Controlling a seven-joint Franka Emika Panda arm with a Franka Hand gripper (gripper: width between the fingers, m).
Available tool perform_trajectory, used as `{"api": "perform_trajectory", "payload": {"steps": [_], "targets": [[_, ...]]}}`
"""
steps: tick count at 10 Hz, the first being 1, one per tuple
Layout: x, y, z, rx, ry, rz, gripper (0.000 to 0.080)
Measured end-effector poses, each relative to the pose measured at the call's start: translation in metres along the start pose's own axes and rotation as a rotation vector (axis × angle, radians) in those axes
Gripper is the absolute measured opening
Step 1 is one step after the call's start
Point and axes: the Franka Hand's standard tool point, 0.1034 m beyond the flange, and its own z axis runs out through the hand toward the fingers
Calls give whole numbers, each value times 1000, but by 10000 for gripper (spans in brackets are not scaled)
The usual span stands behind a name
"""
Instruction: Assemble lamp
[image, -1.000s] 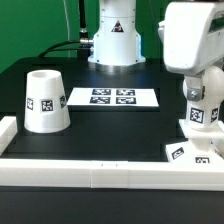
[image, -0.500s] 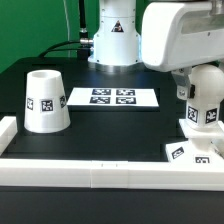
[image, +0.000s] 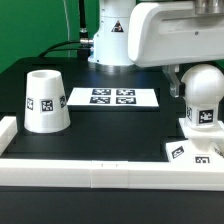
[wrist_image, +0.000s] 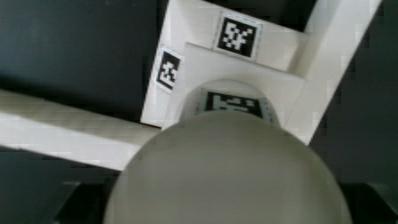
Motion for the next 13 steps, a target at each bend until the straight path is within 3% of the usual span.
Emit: {"api": "perform_trajectory", "payload": {"steps": [6,11,13], "targets": [[-4,-3,3,4,-15,570,580],[-6,-6,4,41,-48,1092,580],[-6,-7,4,47,-56,1157,580]]}}
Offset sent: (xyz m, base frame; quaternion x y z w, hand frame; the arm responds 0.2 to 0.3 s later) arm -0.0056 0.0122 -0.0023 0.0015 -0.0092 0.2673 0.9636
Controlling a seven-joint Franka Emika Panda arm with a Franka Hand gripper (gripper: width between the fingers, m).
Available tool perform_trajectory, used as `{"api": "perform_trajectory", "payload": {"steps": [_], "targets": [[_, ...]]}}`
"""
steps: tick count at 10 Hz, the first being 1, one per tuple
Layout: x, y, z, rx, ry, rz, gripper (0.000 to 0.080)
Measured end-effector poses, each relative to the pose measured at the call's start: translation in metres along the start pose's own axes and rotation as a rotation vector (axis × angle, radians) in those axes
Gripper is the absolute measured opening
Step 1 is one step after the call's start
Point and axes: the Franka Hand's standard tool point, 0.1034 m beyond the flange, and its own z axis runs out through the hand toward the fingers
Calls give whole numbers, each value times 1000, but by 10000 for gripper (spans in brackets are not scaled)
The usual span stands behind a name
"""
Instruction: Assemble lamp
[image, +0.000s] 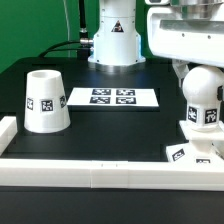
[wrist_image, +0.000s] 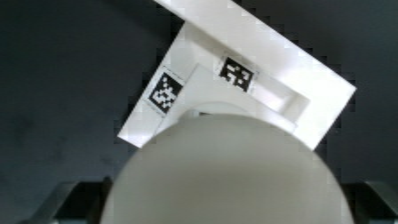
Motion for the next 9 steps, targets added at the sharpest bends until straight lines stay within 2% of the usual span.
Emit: {"api": "perform_trajectory", "payload": {"steps": [3,4,9], "targets": [[-1,0,0,2,-7,28,580],[-1,0,0,2,-7,-20,668],[1,-1,-2,-3,-11,-564,699]]}}
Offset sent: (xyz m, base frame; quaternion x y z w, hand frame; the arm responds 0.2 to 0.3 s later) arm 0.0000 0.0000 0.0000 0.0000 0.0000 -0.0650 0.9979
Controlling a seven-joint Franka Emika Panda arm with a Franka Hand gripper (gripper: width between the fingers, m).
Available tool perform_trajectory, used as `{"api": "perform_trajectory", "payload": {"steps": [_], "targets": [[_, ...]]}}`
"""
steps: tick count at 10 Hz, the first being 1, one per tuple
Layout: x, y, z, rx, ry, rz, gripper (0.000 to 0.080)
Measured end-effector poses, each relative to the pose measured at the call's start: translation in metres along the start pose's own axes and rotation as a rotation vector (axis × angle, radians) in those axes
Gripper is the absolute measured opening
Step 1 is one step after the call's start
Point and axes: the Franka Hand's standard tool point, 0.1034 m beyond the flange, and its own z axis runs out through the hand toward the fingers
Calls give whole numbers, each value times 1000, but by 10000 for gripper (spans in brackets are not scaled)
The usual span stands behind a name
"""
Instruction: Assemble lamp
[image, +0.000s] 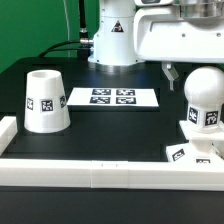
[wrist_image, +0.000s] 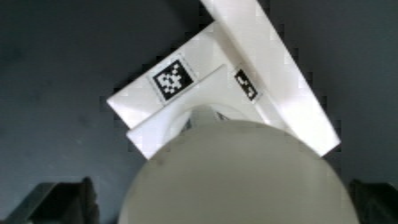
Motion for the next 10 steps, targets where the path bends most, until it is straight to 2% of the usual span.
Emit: {"api": "perform_trajectory", "payload": {"steps": [6,8,10], "targets": [[0,0,0,-4,1,-448,699],[0,0,0,-48,8,-690,699],[3,1,-1,-62,13,-898,699]]}}
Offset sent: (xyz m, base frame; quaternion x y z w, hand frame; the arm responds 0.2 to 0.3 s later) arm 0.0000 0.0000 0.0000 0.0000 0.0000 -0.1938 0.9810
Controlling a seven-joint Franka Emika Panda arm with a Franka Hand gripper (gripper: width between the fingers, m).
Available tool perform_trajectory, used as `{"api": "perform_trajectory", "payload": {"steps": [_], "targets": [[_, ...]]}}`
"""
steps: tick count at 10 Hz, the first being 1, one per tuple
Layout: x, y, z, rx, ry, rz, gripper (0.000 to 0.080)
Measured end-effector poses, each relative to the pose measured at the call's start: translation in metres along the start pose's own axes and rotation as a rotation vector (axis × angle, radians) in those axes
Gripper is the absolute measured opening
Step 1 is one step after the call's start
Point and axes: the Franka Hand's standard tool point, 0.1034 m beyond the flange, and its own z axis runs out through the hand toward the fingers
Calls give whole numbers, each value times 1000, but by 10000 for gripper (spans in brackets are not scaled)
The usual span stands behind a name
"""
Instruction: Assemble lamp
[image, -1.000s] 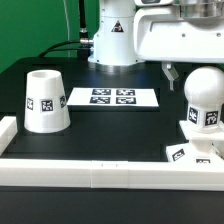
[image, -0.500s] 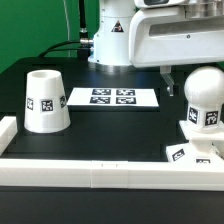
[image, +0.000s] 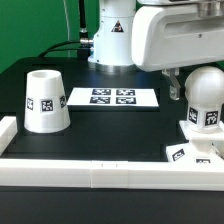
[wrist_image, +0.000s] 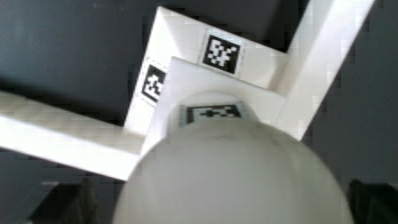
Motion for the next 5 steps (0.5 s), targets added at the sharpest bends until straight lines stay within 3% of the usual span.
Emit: {"api": "perform_trajectory", "payload": {"steps": [5], "targets": [[-1,3,0,-17,-9,-302,699]]}}
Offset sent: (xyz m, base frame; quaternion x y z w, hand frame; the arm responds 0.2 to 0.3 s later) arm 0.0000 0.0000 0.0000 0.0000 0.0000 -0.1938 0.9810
